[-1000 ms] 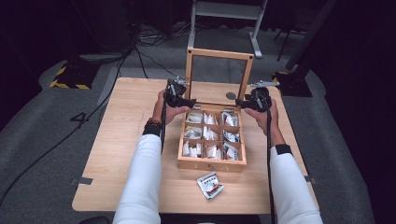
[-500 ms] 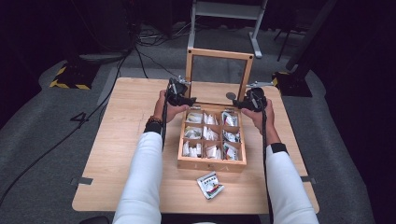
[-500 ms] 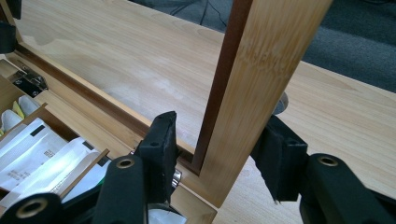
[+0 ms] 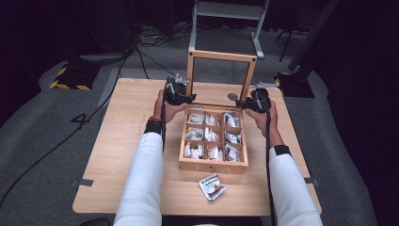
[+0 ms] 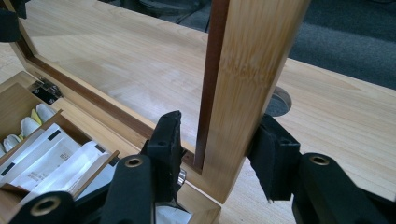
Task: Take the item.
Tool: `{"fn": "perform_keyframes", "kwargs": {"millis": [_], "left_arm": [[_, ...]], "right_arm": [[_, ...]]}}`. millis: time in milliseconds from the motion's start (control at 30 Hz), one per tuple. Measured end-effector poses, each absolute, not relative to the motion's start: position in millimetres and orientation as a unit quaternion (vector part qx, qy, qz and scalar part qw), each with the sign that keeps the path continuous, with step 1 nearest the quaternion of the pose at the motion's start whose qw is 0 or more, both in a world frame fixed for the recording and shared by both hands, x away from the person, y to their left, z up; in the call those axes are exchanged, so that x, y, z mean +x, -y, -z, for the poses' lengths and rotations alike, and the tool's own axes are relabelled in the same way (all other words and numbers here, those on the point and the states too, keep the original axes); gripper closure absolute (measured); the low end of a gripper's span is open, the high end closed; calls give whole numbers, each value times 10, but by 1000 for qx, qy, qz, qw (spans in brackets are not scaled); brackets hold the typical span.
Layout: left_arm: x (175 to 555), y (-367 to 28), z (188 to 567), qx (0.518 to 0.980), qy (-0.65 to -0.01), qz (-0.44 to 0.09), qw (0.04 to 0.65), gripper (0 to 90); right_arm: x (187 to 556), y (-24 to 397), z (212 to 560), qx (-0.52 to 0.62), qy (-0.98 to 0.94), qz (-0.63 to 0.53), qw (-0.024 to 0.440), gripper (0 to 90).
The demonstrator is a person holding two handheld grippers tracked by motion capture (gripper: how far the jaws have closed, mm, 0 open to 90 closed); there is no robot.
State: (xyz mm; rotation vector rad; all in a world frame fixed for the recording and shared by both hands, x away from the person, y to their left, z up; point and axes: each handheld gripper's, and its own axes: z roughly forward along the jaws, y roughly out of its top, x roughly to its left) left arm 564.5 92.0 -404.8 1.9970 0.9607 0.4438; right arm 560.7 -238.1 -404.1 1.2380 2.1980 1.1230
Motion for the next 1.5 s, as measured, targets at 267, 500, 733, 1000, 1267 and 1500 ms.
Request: {"fn": "perform_keyframes", "kwargs": {"millis": [267,500,733,1000,1267,1500], "left_arm": [[5572,-923,3932,800,-375,-192,427,564],[5494,-926,3856,794,-371,-202,436,570],[5424,-946,3772,795,-359,-213,441,584],[5344,-973,3738,786,-360,-214,455,593],[5240,-992,3663,782,-356,-221,461,603],[5155,-1012,3590,777,-352,-228,470,618]], "right_arm": [[5548,2393,4004,438,-780,-404,188,571],[5498,2392,3973,434,-780,-406,195,569],[5421,2433,3851,422,-768,-437,205,565],[5370,2437,3742,413,-771,-438,209,564],[5263,2471,3655,407,-761,-457,217,566],[5199,2460,3590,394,-766,-454,227,564]]}}
